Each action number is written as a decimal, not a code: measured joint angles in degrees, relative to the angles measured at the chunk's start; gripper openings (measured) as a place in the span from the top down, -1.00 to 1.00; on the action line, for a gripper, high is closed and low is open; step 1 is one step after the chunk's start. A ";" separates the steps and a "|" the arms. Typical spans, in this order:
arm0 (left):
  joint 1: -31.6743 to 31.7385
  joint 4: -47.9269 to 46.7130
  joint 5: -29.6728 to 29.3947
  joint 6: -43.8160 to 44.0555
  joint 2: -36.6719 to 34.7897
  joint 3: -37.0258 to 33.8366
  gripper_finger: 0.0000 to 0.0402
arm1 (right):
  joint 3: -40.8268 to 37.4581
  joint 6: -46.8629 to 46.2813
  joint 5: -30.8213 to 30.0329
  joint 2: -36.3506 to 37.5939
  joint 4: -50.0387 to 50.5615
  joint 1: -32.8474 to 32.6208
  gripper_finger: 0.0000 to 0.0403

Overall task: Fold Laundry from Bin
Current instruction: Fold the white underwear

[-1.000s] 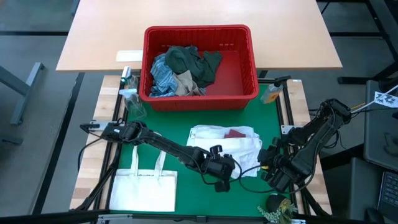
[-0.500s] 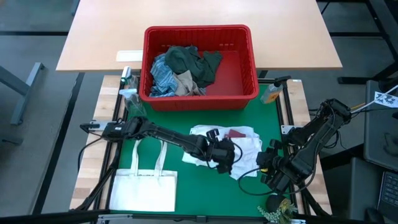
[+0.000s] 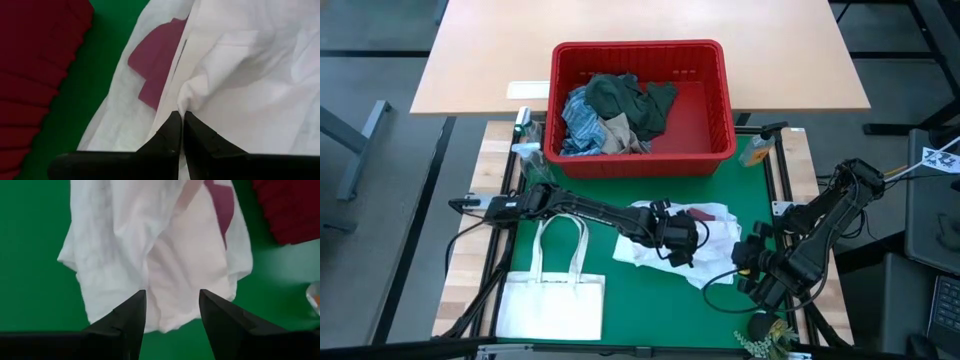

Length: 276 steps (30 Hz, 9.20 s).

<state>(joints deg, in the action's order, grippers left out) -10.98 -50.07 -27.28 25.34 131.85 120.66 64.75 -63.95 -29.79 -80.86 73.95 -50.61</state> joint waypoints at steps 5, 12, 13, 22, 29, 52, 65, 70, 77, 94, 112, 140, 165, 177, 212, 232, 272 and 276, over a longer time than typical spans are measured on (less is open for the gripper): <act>0.00 -0.08 -1.46 0.00 0.04 -1.26 0.86 | 0.02 -0.01 -1.10 0.00 -0.09 0.00 0.09; 0.28 0.63 -3.97 0.00 0.04 -1.27 0.60 | 0.02 -0.01 -1.90 0.00 -0.89 0.00 0.09; 0.44 0.87 -4.59 -0.02 0.04 -1.27 0.56 | 0.02 -0.01 -2.48 0.00 -1.14 0.00 0.09; 2.28 0.06 -3.42 -0.42 0.04 2.10 0.36 | 0.02 -0.01 -4.16 0.00 -1.92 0.00 0.09; 3.45 -1.76 3.29 -0.44 0.00 7.52 0.34 | 0.02 -0.01 -4.14 0.00 -1.89 0.00 0.09; 6.35 19.62 9.28 -0.31 0.00 -8.49 0.34 | 0.02 -0.01 -4.20 0.00 -1.87 0.00 0.09; 6.38 15.41 14.67 -1.12 0.04 -3.81 0.34 | 0.02 0.10 -4.09 0.29 -1.83 0.00 0.09; 5.78 3.84 20.20 -4.83 0.04 3.31 0.34 | 0.02 1.79 -3.73 3.64 -1.37 -0.02 0.09; 2.64 -13.24 20.13 -9.40 0.00 12.52 0.34 | 0.02 4.29 -8.58 10.61 0.86 0.00 0.09; -4.51 -34.34 15.05 -8.39 -0.46 13.55 0.34 | -14.23 2.72 -6.73 24.75 0.15 6.24 0.09; -5.29 -32.75 8.65 -4.22 -0.45 13.53 0.34 | -36.16 4.03 7.37 40.35 -20.89 26.72 0.09; -5.31 -31.96 8.60 -2.99 -0.46 13.53 0.34 | -42.80 4.00 22.38 40.13 -32.73 31.89 0.15; -5.37 -31.21 8.43 -2.98 -0.44 13.53 0.34 | -36.19 2.40 26.83 43.25 -35.38 31.89 0.98; -5.53 -32.57 8.34 -1.51 -0.46 13.53 0.34 | -35.26 2.60 26.26 40.37 -55.70 31.83 0.98; -5.56 -30.98 8.28 -1.42 -0.45 13.51 0.34 | -35.21 10.78 13.89 13.03 -81.43 31.89 0.98; -5.55 -25.49 8.19 -1.86 -0.44 13.51 0.34 | -35.23 11.92 14.31 13.03 -81.63 31.89 0.46; -5.08 5.96 5.47 -1.53 0.31 -9.53 0.34 | -28.94 22.35 12.87 5.18 -61.45 17.86 0.15; -5.29 6.15 5.42 -1.51 0.31 -9.87 0.34 | -28.94 22.35 12.93 3.43 -60.89 17.99 0.15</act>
<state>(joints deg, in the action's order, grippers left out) -16.27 -43.92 -21.87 23.83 132.16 110.79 35.81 -41.60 -16.86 -77.43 13.06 -32.62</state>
